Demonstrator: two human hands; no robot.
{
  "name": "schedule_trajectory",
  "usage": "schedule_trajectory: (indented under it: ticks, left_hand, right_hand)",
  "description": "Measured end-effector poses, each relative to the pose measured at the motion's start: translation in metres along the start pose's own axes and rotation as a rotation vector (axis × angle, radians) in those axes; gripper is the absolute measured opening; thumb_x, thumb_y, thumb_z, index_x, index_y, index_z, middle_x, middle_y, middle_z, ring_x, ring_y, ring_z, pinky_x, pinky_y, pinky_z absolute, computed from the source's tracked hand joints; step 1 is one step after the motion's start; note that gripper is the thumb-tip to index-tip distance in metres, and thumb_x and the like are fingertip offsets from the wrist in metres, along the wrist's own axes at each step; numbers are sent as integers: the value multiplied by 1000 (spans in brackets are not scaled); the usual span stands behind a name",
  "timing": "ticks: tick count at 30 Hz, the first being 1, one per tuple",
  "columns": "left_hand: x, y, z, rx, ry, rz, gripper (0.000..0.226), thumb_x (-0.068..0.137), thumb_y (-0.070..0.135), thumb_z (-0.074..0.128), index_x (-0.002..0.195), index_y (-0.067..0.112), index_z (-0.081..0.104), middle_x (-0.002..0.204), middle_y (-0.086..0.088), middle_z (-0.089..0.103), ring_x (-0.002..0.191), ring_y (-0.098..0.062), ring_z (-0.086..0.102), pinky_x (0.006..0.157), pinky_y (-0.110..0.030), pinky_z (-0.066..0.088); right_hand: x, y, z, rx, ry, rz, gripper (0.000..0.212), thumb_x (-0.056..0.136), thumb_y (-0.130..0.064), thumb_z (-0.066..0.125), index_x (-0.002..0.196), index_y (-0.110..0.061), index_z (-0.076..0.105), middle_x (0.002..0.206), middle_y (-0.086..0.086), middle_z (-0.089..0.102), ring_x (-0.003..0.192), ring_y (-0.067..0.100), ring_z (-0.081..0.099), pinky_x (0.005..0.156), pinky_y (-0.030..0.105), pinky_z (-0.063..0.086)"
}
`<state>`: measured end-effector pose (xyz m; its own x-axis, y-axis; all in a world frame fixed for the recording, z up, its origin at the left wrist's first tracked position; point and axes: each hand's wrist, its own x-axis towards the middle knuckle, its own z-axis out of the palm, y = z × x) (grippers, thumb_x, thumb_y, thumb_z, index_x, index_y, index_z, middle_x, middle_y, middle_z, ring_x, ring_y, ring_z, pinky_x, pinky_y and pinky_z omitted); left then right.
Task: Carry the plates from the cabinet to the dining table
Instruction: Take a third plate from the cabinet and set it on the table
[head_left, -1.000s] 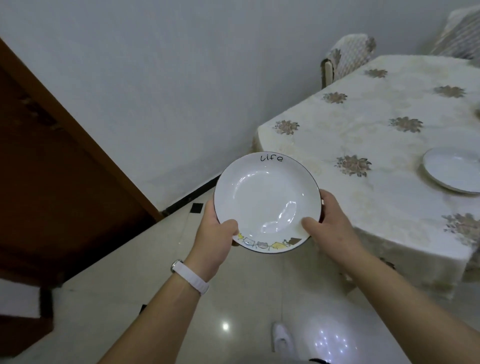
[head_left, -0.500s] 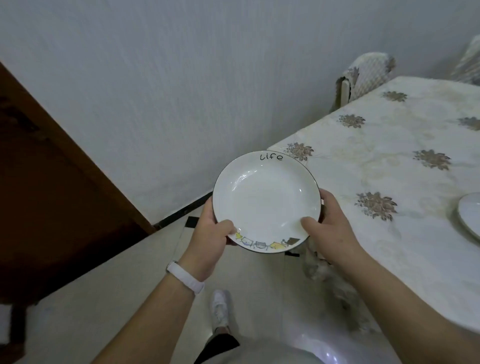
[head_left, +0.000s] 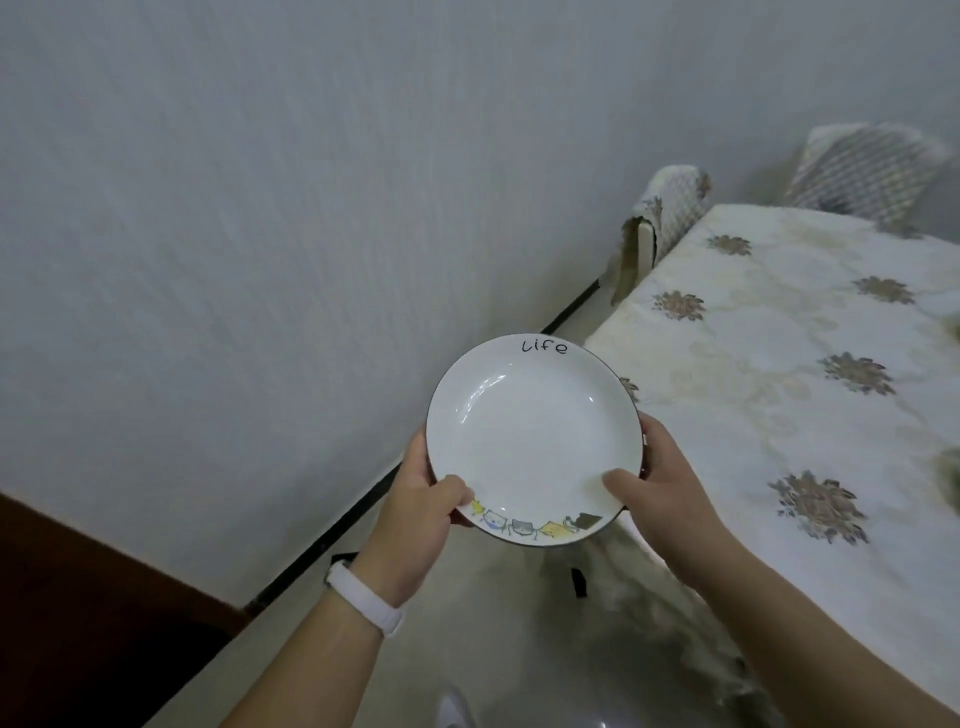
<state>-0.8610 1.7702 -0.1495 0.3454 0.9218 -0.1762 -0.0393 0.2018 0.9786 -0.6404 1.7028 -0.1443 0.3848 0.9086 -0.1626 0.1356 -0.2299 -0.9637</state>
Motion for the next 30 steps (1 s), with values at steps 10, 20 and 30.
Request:
schedule_trajectory:
  ticks: [10, 20, 30]
  left_hand:
    - [123, 41, -66, 12, -162, 13, 67, 65, 4, 50, 126, 31, 55, 110, 1, 70, 90, -18, 67, 64, -30, 53]
    - [273, 51, -46, 63, -205, -16, 69, 65, 1, 49, 128, 30, 55, 111, -3, 69, 91, -20, 66, 65, -32, 53]
    - [434, 88, 12, 177, -339, -52, 69, 66, -2, 49, 128, 29, 54, 110, -1, 70, 90, -16, 68, 66, -29, 54]
  right_hand:
    - [86, -37, 62, 49, 102, -2, 62, 84, 5, 53, 125, -42, 47, 113, -8, 62, 93, 12, 65, 70, 31, 55]
    - [218, -33, 61, 150, 238, 29, 67, 67, -12, 54, 129, -36, 48, 112, -13, 65, 102, 10, 63, 84, 41, 55]
    - [352, -38, 20, 186, 331, 64, 70, 83, 5, 54, 139, -33, 39, 122, -14, 58, 110, 8, 59, 90, 37, 53]
